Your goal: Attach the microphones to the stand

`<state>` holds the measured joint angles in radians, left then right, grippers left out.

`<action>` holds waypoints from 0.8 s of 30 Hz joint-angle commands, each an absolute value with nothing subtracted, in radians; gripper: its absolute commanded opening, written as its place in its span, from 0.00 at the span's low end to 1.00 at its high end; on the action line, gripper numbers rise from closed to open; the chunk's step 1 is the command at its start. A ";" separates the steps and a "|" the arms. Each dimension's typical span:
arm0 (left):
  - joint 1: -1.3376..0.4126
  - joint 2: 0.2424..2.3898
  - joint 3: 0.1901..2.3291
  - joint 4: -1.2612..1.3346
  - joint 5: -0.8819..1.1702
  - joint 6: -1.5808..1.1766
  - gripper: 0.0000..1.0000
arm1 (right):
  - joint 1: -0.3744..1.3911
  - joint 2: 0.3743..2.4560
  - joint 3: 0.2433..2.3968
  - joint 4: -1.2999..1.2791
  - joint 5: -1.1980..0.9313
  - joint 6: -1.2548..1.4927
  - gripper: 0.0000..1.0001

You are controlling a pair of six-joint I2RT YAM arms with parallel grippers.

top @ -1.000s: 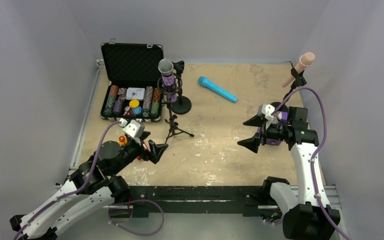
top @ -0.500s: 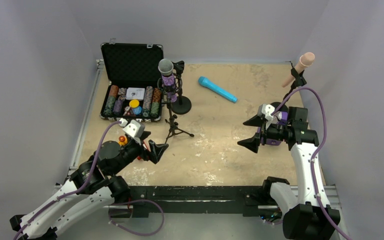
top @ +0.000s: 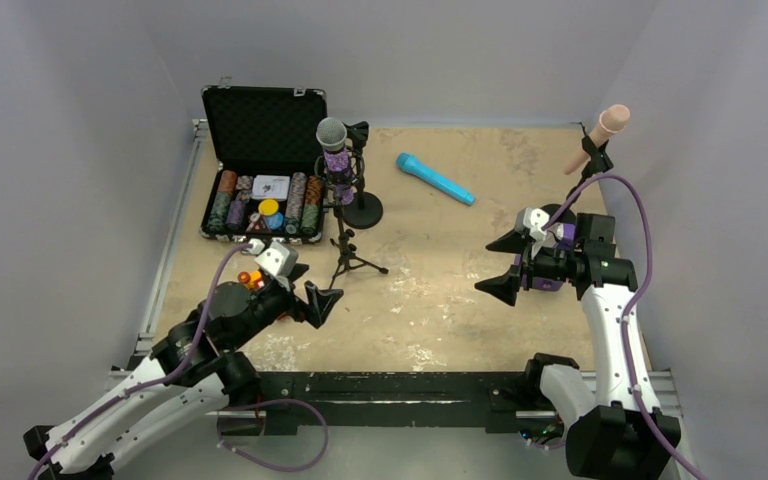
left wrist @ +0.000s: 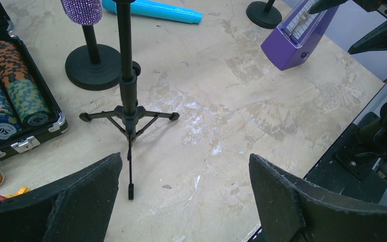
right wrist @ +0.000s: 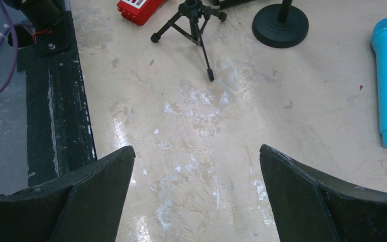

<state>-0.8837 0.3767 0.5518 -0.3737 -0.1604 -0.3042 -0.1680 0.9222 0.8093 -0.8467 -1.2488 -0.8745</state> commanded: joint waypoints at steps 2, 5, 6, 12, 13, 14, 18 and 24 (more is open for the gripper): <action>-0.870 0.407 0.535 -0.275 -0.140 -0.333 1.00 | -0.163 0.928 0.812 -0.852 -1.279 -0.898 0.99; -0.858 0.458 0.553 -0.264 -0.112 -0.327 1.00 | -0.162 0.927 0.817 -0.861 -1.282 -0.905 0.99; -0.857 0.476 0.561 -0.260 -0.110 -0.321 1.00 | -0.163 0.924 0.818 -0.865 -1.282 -0.907 0.99; -0.853 0.501 0.553 -0.229 -0.261 -0.275 1.00 | -0.163 0.907 0.814 -0.868 -1.288 -0.911 0.99; -0.852 0.492 0.529 -0.202 -0.301 -0.265 1.00 | -0.163 0.907 0.814 -0.865 -1.290 -0.911 0.99; -0.852 0.486 0.511 -0.167 -0.333 -0.252 1.00 | -0.163 0.908 0.817 -0.865 -1.291 -0.911 0.99; -0.841 0.501 0.463 -0.021 -0.419 -0.209 1.00 | -0.162 0.913 0.822 -0.884 -1.299 -0.925 0.99; -0.832 0.563 0.422 0.154 -0.443 -0.184 0.98 | -0.163 0.907 0.819 -0.885 -1.301 -0.928 0.99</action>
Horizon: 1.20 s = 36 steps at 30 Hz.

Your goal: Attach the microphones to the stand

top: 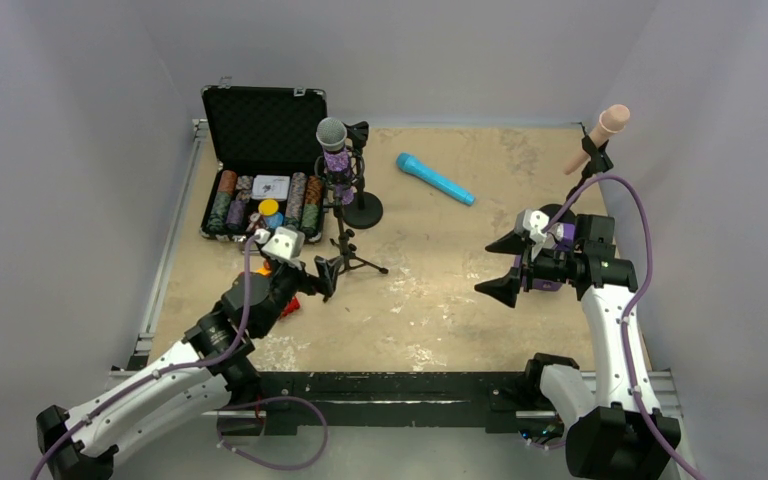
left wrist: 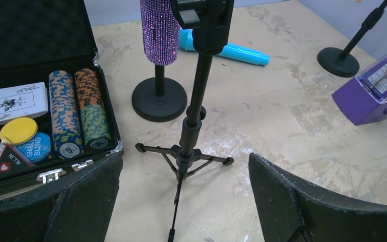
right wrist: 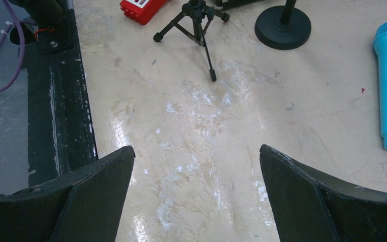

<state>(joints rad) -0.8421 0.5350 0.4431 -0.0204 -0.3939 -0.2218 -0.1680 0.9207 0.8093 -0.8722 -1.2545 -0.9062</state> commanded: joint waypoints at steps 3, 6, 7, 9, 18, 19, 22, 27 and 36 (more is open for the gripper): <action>-0.830 0.567 0.414 0.153 -0.427 -0.191 0.97 | -0.162 0.911 0.818 -0.885 -1.302 -0.928 0.99; -0.830 0.535 0.407 0.122 -0.408 -0.200 0.96 | -0.161 0.919 0.815 -0.884 -1.305 -0.932 0.99; -0.830 0.518 0.406 0.106 -0.402 -0.204 0.96 | -0.161 0.922 0.814 -0.882 -1.306 -0.933 0.99; -0.830 0.455 0.411 0.011 -0.383 -0.222 0.96 | -0.145 0.936 0.815 -0.875 -1.300 -0.934 0.99; -0.831 0.303 0.457 -0.275 -0.364 -0.309 0.99 | -0.024 0.970 0.872 -0.810 -1.195 -0.875 0.99; -0.830 0.297 0.464 -0.290 -0.362 -0.315 0.99 | -0.010 0.980 0.890 -0.811 -1.181 -0.872 0.99; -0.830 0.297 0.484 -0.320 -0.348 -0.326 1.00 | 0.036 1.015 0.933 -0.821 -1.148 -0.874 0.99; -0.830 0.302 0.516 -0.350 -0.334 -0.328 0.99 | 0.084 1.052 0.982 -0.794 -1.115 -0.851 0.99; -0.830 0.285 0.558 -0.414 -0.331 -0.314 0.99 | 0.167 1.089 0.998 -0.715 -1.059 -0.789 0.99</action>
